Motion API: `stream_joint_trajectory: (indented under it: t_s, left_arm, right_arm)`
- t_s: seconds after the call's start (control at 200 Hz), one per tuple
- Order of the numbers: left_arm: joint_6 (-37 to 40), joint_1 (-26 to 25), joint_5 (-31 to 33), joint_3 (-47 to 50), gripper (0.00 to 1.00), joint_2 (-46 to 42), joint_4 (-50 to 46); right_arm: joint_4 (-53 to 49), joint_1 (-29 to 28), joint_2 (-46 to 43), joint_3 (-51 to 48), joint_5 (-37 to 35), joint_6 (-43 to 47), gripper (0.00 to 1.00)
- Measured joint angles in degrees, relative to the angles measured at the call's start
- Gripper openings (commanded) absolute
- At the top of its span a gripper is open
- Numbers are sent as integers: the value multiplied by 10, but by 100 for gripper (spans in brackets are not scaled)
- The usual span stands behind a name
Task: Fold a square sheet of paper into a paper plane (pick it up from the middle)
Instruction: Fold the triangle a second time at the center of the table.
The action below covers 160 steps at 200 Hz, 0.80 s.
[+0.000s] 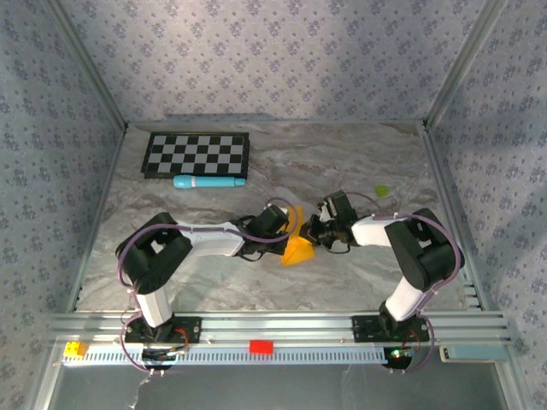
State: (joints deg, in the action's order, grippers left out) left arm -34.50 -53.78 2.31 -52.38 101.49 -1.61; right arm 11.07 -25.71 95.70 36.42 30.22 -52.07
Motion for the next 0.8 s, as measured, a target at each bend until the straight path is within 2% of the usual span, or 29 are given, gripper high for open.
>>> stream_joint_trajectory:
  t_s: [0.625, 0.8]
  left_arm:
    - [2, -4, -1, 0, 0, 1, 2]
    - [3, -4, -1, -1, 0, 2, 2]
  right_arm:
    - [-30, 35, -6, 10, -14, 0, 8]
    - [-61, 46, -33, 11, -63, 7, 8]
